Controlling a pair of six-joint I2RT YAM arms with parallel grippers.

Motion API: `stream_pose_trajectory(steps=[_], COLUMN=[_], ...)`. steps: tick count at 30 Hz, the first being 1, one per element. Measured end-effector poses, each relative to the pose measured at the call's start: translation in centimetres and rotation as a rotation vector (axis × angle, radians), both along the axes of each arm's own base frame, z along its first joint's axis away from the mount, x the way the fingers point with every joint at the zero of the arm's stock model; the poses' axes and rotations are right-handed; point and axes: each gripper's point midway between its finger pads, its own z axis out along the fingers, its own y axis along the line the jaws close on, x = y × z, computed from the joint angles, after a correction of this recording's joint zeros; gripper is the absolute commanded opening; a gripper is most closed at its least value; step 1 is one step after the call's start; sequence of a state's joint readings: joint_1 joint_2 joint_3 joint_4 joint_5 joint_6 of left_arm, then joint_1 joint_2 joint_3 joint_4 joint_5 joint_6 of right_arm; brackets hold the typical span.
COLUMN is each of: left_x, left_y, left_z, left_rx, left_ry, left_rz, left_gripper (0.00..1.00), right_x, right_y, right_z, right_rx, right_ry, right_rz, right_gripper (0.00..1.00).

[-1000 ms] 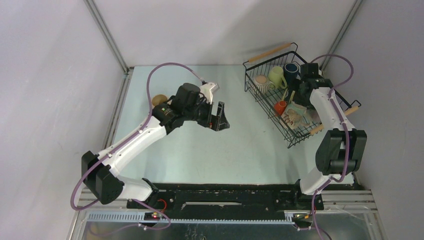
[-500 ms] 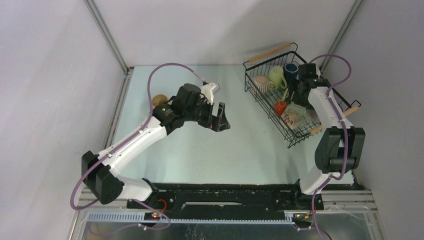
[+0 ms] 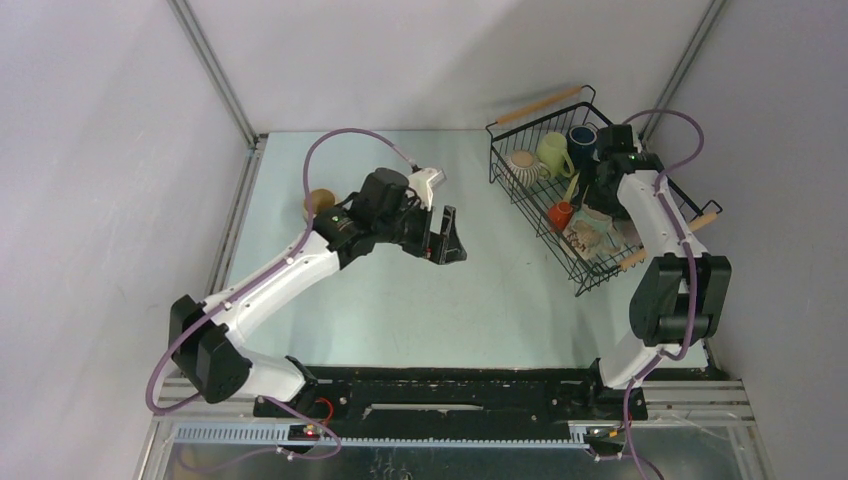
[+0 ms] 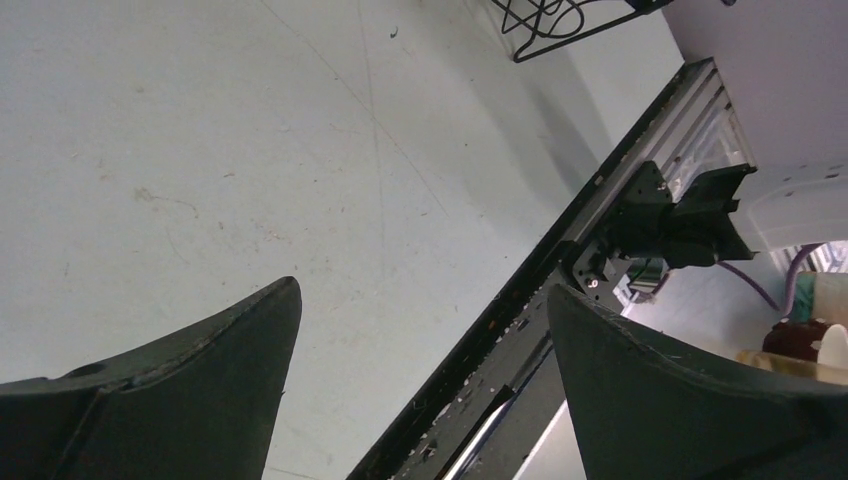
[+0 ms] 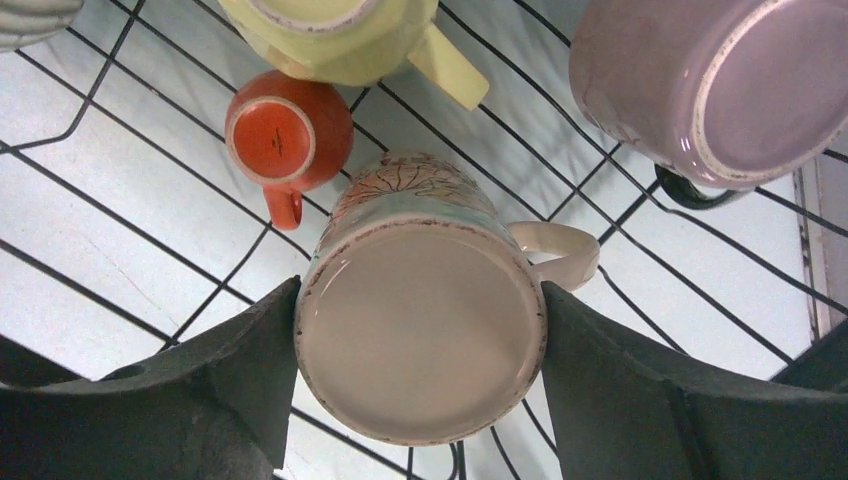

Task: Unload the cups from the dish rack
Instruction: Unload the cup from the dish rack, then place the cup at the center of the board.

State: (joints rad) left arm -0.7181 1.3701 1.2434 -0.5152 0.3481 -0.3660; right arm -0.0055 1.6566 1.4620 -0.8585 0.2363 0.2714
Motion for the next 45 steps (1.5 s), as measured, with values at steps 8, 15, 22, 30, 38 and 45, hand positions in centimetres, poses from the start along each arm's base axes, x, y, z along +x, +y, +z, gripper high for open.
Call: stream_pose_trajectory(steps=[8, 15, 22, 30, 38, 45], left_x=[0.5, 1.4, 3.0, 5.8, 7.9, 9.5], left_y=[-1.5, -3.4, -6.0, -9.2, -12.0, -14.2], left_z=[0.6, 0.3, 0.9, 3.4, 4.4, 4.4], left_rx=[-0.074, -0.135, -0.234, -0.369, -0.506, -0.600], left_ry=[0.037, 0.088, 0.129, 0.126, 0.165, 0.223], left_rz=[0.017, 0.031, 0.049, 0.058, 0.070, 0.074], left_gripper=[1.00, 1.00, 1.00, 1.00, 1.00, 1.00], right_x=[-0.7, -0.9, -1.4, -1.3, -1.1, -1.3], right_y=[0.2, 0.1, -0.4, -0.8, 0.1, 2.2], right_z=[3.1, 5.0, 6.7, 10.0, 13.3, 15.4], right_rx=[0.011, 0.014, 0.015, 0.019, 0.058, 0.099], right_ry=[0.013, 0.004, 0.001, -0.057, -0.127, -0.163], right_rz=[-0.003, -0.017, -0.040, -0.053, -0.042, -0.003], right_gripper=[0.15, 0.14, 0.15, 0.14, 0.14, 0.14])
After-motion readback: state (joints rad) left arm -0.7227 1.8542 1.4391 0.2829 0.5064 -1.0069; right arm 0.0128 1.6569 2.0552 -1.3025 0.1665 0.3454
